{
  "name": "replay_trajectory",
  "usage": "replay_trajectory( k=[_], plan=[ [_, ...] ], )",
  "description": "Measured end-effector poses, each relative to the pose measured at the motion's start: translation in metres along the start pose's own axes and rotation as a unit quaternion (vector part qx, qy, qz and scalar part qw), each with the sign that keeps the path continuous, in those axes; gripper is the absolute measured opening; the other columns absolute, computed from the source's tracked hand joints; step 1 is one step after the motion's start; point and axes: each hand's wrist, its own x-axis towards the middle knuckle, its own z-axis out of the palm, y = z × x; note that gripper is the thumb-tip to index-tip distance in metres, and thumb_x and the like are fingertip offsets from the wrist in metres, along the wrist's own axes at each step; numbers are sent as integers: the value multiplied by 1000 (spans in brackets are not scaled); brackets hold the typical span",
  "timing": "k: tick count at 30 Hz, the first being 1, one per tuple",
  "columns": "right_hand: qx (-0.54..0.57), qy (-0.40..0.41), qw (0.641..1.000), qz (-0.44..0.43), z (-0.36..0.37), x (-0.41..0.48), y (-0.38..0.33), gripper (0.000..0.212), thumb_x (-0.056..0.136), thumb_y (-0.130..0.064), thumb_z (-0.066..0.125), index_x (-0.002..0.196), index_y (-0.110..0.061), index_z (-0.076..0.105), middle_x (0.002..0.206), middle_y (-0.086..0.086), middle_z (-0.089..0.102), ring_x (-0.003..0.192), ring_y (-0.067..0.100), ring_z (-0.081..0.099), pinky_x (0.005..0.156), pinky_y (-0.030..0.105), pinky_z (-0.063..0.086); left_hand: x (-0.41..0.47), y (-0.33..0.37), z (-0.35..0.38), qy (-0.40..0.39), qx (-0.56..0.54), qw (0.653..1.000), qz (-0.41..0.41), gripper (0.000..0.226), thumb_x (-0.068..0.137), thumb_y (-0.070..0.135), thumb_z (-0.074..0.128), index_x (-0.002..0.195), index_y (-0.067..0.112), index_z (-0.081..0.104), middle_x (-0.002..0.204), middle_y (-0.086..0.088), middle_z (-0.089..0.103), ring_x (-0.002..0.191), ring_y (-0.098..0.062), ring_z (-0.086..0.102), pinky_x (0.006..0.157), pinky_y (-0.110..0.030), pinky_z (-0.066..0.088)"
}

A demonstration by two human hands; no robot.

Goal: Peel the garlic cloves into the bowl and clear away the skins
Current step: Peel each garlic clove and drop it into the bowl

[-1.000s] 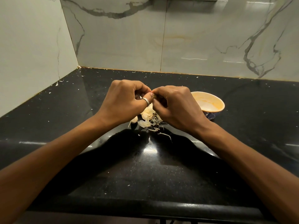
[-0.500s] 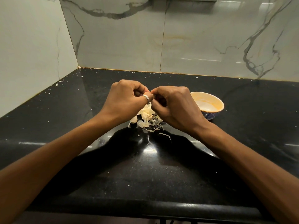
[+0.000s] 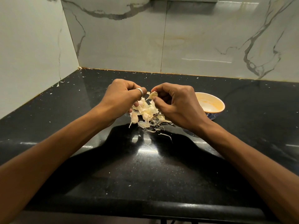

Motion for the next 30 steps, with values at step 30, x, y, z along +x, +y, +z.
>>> replay_trajectory(
  k=[30],
  plan=[
    [23,8,1000,18,-11,0,4,18,95,-17,68,109,-6,74,88,2,75,77,13,72,73,36,61,-2,-7,-4,121,173,966,146,11,88,30,71,79,23,69,67,17,61,59,1,56,58,-15,40]
  ],
)
